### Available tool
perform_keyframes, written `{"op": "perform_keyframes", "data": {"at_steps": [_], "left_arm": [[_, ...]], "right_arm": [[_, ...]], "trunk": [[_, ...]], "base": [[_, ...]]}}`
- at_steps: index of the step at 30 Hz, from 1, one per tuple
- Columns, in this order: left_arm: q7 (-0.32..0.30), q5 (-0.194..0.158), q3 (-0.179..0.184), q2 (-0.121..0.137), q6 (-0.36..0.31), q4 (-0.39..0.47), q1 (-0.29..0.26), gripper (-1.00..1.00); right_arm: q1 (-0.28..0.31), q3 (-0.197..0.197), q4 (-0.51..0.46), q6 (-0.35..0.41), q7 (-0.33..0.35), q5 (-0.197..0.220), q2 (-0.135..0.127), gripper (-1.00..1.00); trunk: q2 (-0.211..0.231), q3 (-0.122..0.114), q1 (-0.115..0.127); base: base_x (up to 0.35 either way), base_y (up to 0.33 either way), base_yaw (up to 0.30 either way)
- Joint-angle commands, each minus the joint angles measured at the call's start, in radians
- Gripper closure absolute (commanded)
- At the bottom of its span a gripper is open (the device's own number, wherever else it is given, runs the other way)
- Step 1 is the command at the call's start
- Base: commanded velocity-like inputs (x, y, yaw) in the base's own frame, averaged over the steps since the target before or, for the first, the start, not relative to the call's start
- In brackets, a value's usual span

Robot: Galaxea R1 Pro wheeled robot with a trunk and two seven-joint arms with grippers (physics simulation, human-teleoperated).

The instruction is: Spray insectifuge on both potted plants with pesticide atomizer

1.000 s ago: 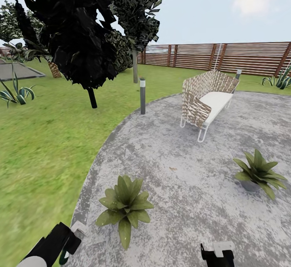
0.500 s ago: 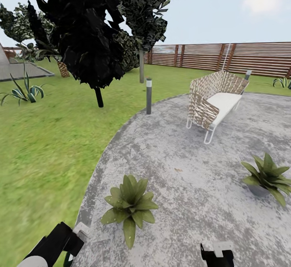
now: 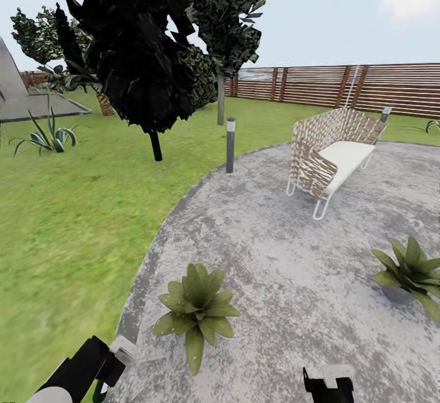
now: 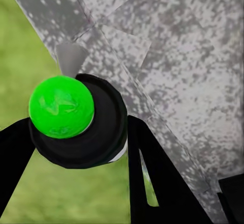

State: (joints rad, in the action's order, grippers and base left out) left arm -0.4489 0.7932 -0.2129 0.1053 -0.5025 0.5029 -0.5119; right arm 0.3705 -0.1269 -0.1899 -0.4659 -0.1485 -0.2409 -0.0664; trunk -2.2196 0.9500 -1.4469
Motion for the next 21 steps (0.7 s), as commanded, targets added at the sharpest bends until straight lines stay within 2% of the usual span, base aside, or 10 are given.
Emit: {"op": "perform_keyframes", "data": {"at_steps": [1, 5, 12, 17, 21], "left_arm": [[-0.01, 0.011, -0.007, -0.001, -0.002, 0.003, 0.0, 1.0], [-0.01, 0.011, -0.007, 0.0, -0.002, 0.003, 0.0, 1.0], [-0.011, 0.01, -0.007, 0.0, -0.002, 0.002, 0.0, 1.0], [-0.011, 0.009, -0.007, 0.0, -0.002, 0.005, 0.0, 1.0], [-0.011, 0.01, -0.007, 0.0, -0.003, 0.006, 0.0, 1.0]], "right_arm": [[0.001, -0.007, 0.001, -0.003, -0.003, -0.011, 0.0, -1.0], [0.001, -0.006, 0.001, -0.003, -0.003, -0.011, 0.0, -1.0], [0.001, -0.007, 0.001, -0.003, -0.003, -0.01, 0.0, -1.0], [0.001, -0.007, 0.001, -0.003, -0.003, -0.011, 0.0, -1.0], [0.001, -0.007, 0.001, -0.003, -0.002, -0.01, 0.0, -1.0]], "trunk": [[0.0, 0.001, 0.0], [0.0, 0.005, 0.0], [0.0, 0.011, 0.0], [0.0, 0.012, 0.0], [0.0, 0.013, 0.0]], "base": [[0.006, -0.265, 0.093], [0.058, -0.203, 0.174], [0.008, -0.018, 0.209], [0.0, -0.037, 0.047], [0.0, -0.22, 0.004]]}}
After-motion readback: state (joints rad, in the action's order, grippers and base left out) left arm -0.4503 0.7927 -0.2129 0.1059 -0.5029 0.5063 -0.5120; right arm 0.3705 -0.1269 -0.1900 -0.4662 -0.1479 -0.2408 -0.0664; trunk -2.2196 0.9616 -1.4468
